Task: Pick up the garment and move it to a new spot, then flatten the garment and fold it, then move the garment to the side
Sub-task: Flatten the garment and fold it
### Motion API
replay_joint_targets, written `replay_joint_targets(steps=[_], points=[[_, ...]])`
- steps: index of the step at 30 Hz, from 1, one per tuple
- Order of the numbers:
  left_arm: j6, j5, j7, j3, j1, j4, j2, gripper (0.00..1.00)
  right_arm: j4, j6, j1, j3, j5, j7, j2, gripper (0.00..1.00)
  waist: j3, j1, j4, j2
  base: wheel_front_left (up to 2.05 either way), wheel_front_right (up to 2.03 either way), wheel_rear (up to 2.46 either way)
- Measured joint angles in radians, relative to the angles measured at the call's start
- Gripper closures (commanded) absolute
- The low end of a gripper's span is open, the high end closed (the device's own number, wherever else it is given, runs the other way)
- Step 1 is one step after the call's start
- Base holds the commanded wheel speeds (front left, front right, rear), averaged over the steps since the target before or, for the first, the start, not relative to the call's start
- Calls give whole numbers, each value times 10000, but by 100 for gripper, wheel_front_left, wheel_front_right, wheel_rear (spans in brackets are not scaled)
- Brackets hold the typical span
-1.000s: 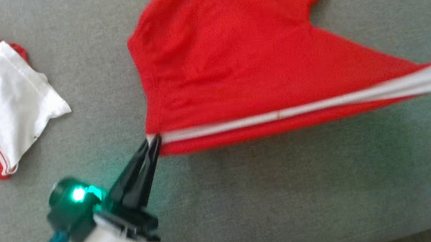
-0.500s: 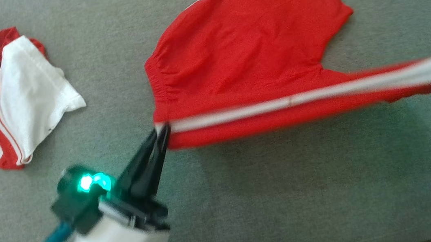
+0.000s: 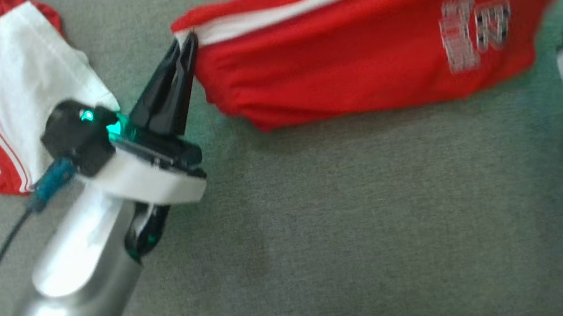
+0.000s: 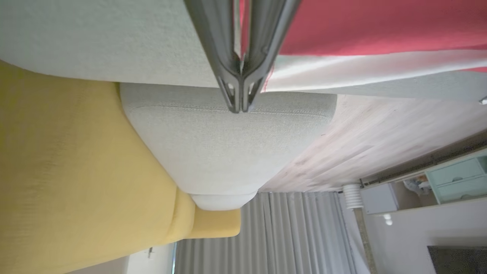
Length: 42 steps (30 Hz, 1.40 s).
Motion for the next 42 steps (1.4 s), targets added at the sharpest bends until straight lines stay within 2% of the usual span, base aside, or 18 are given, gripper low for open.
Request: replay_joint_targets(steps=[9,11,12,13,14,19,24,28,31,35,36,38,42], points=[[0,-949,58,-1141,-1572,1482,-245,100,2940,0,-2917,1590,-499,326,-614,100,530,-1,377,0,0,0,0],[0,-1049,56,-1256,-1804,1845,-326,70,3551,0,-3303,1848,-512,201,-610,100,561,-1,426,0,0,0,0],[0,-1051,52,-1258,-1893,2036,-376,21,3858,0,-3452,1954,-510,82,-596,100,556,-1,435,0,0,0,0],[0,-1051,44,-1256,-1955,2211,-414,0,4161,0,-3561,1956,-512,-65,-546,89,536,-1,437,0,0,0,0],[0,-1049,42,-1214,-1982,2336,-458,0,4470,0,-3646,1931,-516,-201,-504,0,503,-1,438,0,0,0,0],[35,-506,42,-148,-1792,2268,-786,0,5354,0,-3634,1712,-385,-1087,-140,0,216,-3,444,0,0,0,0],[752,1022,0,1327,-304,1356,-1003,0,5718,0,-2932,1990,602,-1076,188,0,-230,-4,422,0,0,0,0],[1360,2368,-4,2330,1299,268,-1346,0,6462,0,-2116,1810,828,-876,134,0,-595,-6,532,0,0,0,0],[1605,3095,-4,2980,2233,-525,-1697,0,7265,0,-1968,1346,895,-709,35,0,-782,-5,806,0,0,0,0],[1626,3737,-6,3691,3239,-1317,-2127,0,8130,0,-2060,867,951,-472,-40,0,-1017,-6,1277,0,0,0,0],[1580,3852,-6,3820,3473,-1423,-2222,0,8299,0,-2123,775,1028,-426,-42,11,-1078,-6,1397,0,0,0,0],[1490,4008,-6,4011,3902,-1551,-2385,0,8564,0,-2228,734,1177,-280,-69,100,-1200,-5,1619,0,0,0,0],[1331,4207,-6,4389,4549,-1645,-2637,0,8970,0,-2247,754,1277,-326,-52,100,-1500,-5,1854,0,0,0,0]])
